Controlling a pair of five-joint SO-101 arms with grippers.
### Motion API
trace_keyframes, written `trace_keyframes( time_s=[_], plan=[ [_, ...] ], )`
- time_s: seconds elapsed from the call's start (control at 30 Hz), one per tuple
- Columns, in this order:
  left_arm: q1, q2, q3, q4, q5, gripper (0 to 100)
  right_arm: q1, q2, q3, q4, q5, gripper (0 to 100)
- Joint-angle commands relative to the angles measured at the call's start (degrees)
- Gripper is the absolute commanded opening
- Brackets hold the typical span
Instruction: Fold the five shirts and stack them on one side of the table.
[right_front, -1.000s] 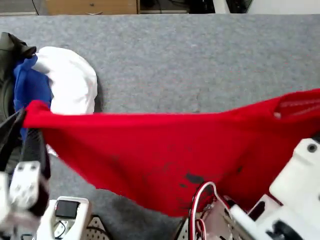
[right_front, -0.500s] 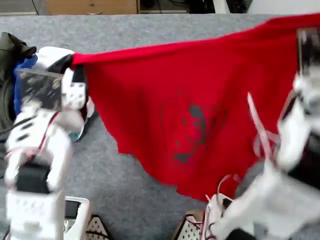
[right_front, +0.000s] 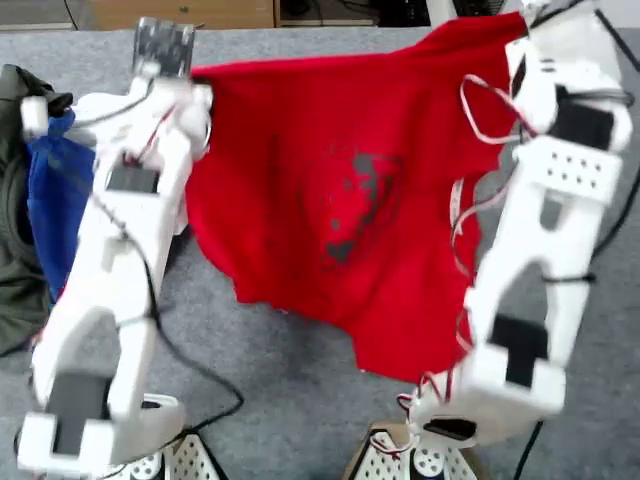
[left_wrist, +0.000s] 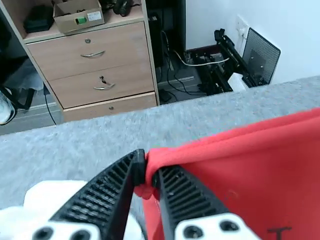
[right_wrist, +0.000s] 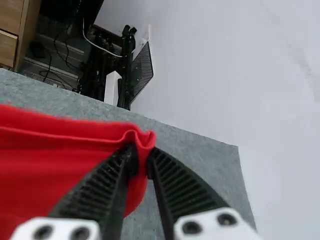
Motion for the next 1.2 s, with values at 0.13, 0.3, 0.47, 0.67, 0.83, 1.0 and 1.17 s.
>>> trace_keyframes(
  time_s=[0.13,0.3,0.47,0.67,0.83,1.0,1.17],
  plan=[
    [0.0,16.9,-46.5,26.5,0.0,2,1.6,15.1,-35.1,15.0,-0.4,0.4],
    [2.6,18.5,-67.7,46.9,-0.4,2,4.6,19.3,-54.7,27.6,-3.0,0.4],
    [5.4,18.5,-77.7,60.3,-0.4,2,5.6,20.0,-67.5,36.2,-2.9,0.5],
    [6.4,18.2,-84.0,72.2,-0.4,2,6.1,15.3,-69.4,42.3,-2.8,0.5],
    [6.2,18.2,-88.3,80.1,-0.1,2,6.1,9.5,-69.7,44.5,-3.3,0.4],
    [4.9,13.8,-90.3,80.4,1.4,2,6.1,2.2,-69.7,48.1,-3.3,0.4],
    [5.9,2.4,-81.1,80.4,1.7,2,6.2,-6.4,-69.1,51.6,-2.9,0.4]
  ],
)
